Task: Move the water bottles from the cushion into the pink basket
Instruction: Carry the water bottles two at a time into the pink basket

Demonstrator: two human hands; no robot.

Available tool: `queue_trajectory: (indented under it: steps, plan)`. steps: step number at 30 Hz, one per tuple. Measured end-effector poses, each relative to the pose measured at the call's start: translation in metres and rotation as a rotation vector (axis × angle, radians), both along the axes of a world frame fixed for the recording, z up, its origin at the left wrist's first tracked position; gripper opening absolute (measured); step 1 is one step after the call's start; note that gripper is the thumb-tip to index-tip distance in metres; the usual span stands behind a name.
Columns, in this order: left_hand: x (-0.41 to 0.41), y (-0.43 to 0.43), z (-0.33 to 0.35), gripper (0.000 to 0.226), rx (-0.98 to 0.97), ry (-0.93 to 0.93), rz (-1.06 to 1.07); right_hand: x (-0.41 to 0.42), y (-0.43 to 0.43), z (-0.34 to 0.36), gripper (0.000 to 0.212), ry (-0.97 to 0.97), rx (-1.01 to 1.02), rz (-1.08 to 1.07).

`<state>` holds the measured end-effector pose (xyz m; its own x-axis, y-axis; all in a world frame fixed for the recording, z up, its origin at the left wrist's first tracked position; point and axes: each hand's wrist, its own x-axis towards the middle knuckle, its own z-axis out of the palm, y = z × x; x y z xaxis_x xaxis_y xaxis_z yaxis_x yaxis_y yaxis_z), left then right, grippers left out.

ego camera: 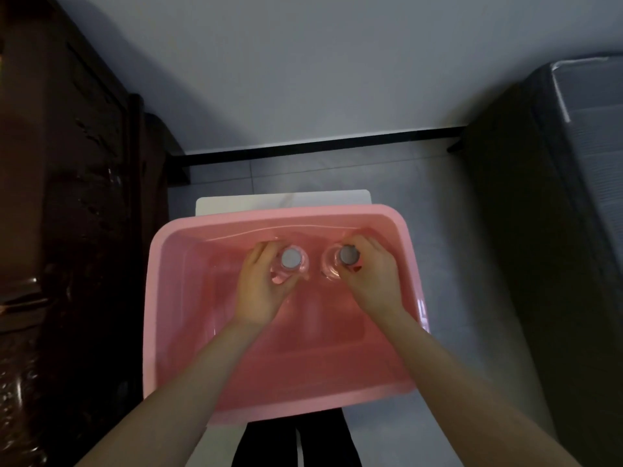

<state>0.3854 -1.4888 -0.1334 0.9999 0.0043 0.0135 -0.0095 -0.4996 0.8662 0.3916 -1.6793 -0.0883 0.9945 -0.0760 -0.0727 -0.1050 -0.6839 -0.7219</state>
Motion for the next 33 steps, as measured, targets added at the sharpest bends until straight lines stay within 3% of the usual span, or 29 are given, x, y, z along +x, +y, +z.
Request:
queue_trajectory:
  steps: [3,9,13,18,21,23,26,30,33]
  plan:
    - [0.008,-0.002,0.011,0.032,0.017,0.003,-0.026,0.006,-0.004,0.003,0.013,0.023,-0.069,0.009]
    - [0.018,-0.030,0.017,0.028,-0.016,0.006,-0.069,0.007,-0.007,0.007,0.013,0.047,-0.198,0.008]
    - [0.018,-0.049,0.009,0.024,0.066,-0.033,-0.111,0.010,-0.010,0.011,0.008,0.058,-0.200,0.021]
    - [0.014,-0.054,0.009,0.030,0.105,0.011,-0.090,0.007,-0.014,0.016,0.027,0.154,-0.275,0.096]
    - [0.017,-0.052,0.022,0.048,0.156,0.094,-0.164,0.003,-0.015,0.028,0.037,0.136,-0.337,0.122]
    - [0.022,-0.045,0.039,0.055,0.176,0.122,-0.209,0.005,-0.020,0.047,0.042,0.089,-0.362,0.126]
    - [0.037,-0.031,0.081,0.046,0.198,0.080,-0.207,0.016,-0.028,0.084,0.044,-0.041,-0.386,0.135]
    - [0.049,-0.007,0.155,0.039,0.234,-0.067,-0.034,0.033,-0.028,0.137,0.045,-0.151,-0.437,0.166]
    - [0.042,0.027,0.203,0.037,0.149,-0.107,0.133,0.040,-0.013,0.169,0.045,-0.224,-0.423,0.221]
